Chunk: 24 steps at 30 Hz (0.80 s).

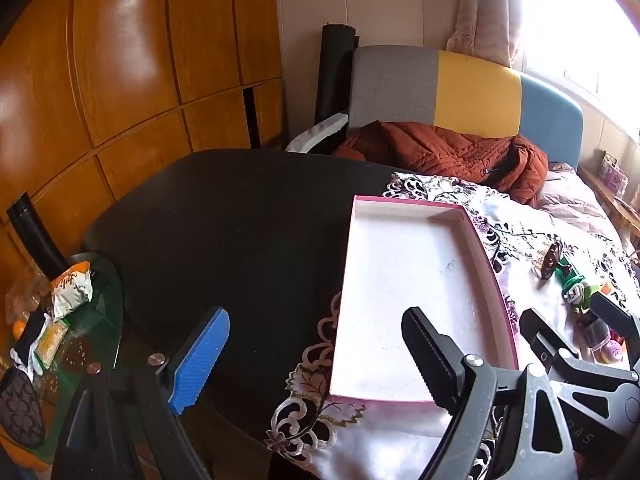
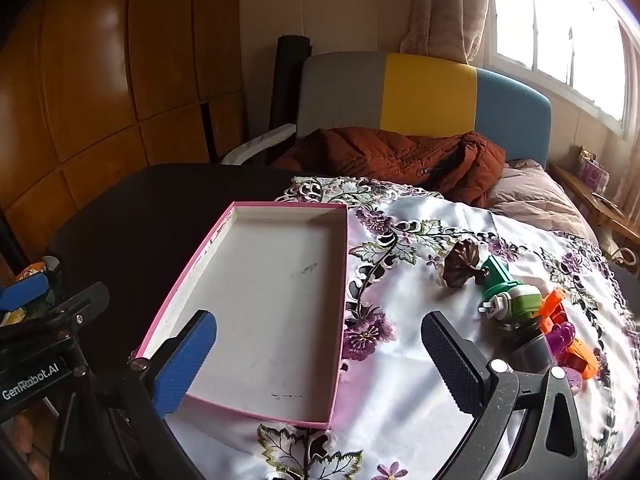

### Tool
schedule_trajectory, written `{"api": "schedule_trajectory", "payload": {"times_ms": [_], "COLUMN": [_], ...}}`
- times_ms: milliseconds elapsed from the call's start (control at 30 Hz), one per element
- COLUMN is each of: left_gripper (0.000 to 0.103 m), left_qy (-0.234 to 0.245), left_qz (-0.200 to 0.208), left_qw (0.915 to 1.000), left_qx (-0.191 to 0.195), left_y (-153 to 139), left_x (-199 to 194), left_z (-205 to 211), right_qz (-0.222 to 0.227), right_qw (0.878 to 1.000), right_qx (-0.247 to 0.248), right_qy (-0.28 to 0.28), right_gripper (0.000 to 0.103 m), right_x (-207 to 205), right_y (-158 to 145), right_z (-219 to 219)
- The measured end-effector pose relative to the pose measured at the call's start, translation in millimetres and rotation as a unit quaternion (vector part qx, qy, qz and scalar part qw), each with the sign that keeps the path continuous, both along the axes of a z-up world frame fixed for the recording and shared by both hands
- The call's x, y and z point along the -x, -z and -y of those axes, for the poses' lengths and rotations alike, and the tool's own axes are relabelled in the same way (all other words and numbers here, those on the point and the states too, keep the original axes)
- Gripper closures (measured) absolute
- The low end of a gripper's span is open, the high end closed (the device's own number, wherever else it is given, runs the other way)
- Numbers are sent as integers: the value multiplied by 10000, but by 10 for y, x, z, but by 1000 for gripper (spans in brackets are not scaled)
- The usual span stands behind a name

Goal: Organize rigid objects
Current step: 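Move both grippers from the tray toward the cluster of plastic objects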

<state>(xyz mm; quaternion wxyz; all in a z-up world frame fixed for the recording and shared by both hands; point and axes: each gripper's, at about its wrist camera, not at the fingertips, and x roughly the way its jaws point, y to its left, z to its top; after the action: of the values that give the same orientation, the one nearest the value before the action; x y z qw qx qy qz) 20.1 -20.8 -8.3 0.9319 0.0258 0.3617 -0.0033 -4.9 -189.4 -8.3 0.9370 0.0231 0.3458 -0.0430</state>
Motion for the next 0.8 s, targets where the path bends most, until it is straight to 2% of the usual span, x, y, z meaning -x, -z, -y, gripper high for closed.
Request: {"api": "schedule_trajectory", "payload": {"times_ms": [300, 467, 567, 800], "left_gripper": [13, 13, 13, 12], "left_qy": [147, 492, 720, 1173], "left_qz": [27, -175, -345, -312], "left_qw": [9999, 9968, 9916, 9838], "left_qx": [78, 605, 1013, 1317], "left_y": [-57, -79, -99, -168], "left_x": [54, 82, 75, 124], "left_z": [70, 120, 165, 368], "right_qz": [86, 163, 184, 221], "right_qw": [10000, 9999, 9998, 9994], "right_qx": [-47, -40, -23, 104], "right_qy": [-2, 10, 54, 229], "right_gripper": [0, 0, 0, 0], "right_x": [50, 111, 151, 210], "right_y": [-56, -96, -126, -177], "right_z": [87, 178, 281, 580]}}
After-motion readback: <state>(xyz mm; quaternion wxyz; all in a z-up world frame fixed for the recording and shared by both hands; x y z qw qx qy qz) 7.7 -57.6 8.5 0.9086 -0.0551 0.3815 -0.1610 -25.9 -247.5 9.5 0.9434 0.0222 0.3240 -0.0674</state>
